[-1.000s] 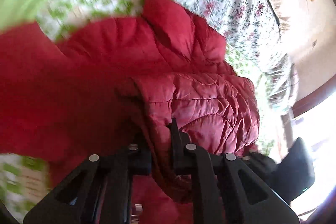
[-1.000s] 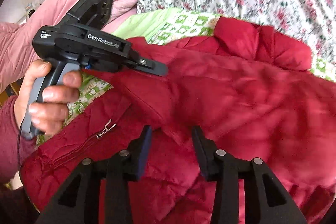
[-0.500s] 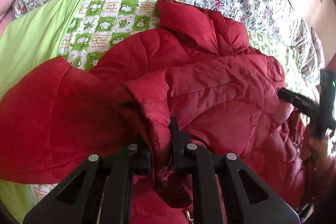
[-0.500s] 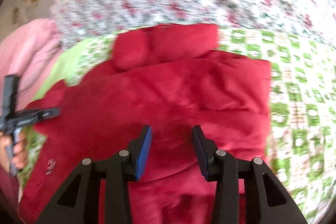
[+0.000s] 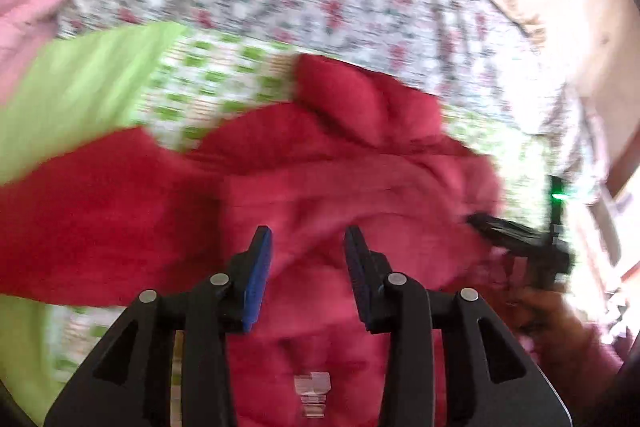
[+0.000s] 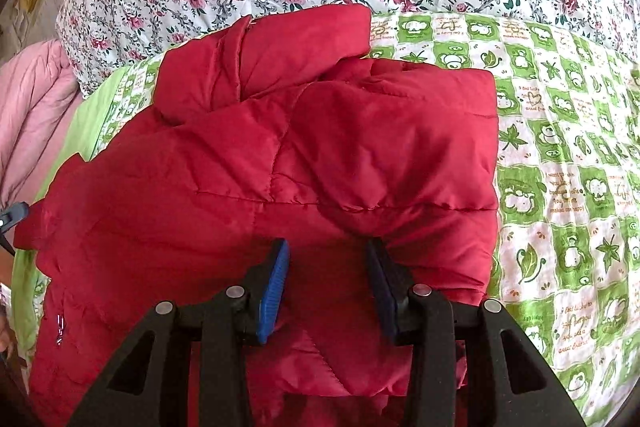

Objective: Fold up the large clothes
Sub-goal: 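Open the right gripper and release the sleeve onto the jacket body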

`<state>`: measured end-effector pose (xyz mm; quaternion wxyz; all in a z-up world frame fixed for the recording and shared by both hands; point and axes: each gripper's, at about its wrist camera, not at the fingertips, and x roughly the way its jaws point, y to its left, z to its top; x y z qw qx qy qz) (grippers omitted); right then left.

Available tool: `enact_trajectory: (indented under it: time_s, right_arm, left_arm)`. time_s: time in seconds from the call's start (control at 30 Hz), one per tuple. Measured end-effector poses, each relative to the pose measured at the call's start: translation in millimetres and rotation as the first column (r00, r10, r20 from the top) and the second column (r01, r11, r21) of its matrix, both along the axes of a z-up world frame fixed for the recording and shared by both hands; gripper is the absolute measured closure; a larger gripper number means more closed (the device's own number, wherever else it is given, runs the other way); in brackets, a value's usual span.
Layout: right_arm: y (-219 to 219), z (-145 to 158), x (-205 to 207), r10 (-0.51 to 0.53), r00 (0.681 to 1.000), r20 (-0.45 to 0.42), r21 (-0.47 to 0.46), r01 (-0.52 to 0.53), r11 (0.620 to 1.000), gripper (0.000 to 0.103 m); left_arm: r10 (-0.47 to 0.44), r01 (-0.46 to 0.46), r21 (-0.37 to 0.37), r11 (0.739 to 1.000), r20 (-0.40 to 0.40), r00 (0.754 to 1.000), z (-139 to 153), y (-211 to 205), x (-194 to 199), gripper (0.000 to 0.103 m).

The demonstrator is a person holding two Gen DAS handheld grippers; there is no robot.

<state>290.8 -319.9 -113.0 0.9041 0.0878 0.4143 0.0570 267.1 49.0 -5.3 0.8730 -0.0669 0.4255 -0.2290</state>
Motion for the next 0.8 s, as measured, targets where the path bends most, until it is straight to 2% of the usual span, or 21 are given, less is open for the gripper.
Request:
enact_trajectory:
  time_s: [0.07,0.17,0.27,0.37,0.47,0.57,0.73,0.8]
  right_arm:
    - [0.2,-0.3,0.6,0.002,1.000,-0.004,-0.001,-0.002,1.000,0.061]
    - [-0.7,4.0,-1.3,-0.003,1.000,-0.015,0.003,0.004,1.000,0.061]
    - [-3.2,22.6,-10.0,-0.009,0.999,0.036,0.018,0.008,1.000,0.061]
    - [-7.2,29.2,-3.9,-0.024,0.998,0.066,-0.033,0.026,0.999,0.059]
    - [-18.6,7.5,16.2,-0.063,0.998,0.001,-0.077,0.063,0.995,0.059]
    - [-23.7,-9.8,23.9,-0.055,0.998,-0.018,-0.053,0.054,0.997,0.059]
    - [-13.1,6.9,12.7,-0.086,0.996,-0.005,-0.101,0.085,0.991,0.058]
    - [-1.8,23.6,-0.1,-0.048,0.998,0.041,-0.067,0.050,0.996,0.057]
  left_arm:
    - [-0.042,0.042,-0.009,0.999,-0.037,0.998,-10.7,-19.6,4.7,0.068]
    - [-0.050,0.056,0.077,0.995,-0.079,0.996,-36.8,-46.2,14.7,0.068]
    - [-0.045,0.058,0.124,0.991,-0.101,0.994,-58.4,-53.8,23.1,0.068]
    - [-0.048,0.061,0.132,0.989,-0.100,0.994,-64.5,-54.4,25.4,0.068]
    - [-0.065,0.076,0.135,0.988,-0.085,0.994,-70.0,-52.5,24.8,0.070]
    - [-0.077,0.088,0.146,0.985,-0.079,0.994,-77.6,-52.6,25.2,0.071]
    - [-0.073,0.085,0.162,0.983,-0.075,0.994,-77.6,-55.1,27.2,0.071]
    - [-0.072,0.083,0.163,0.983,-0.073,0.995,-77.9,-55.7,27.9,0.071]
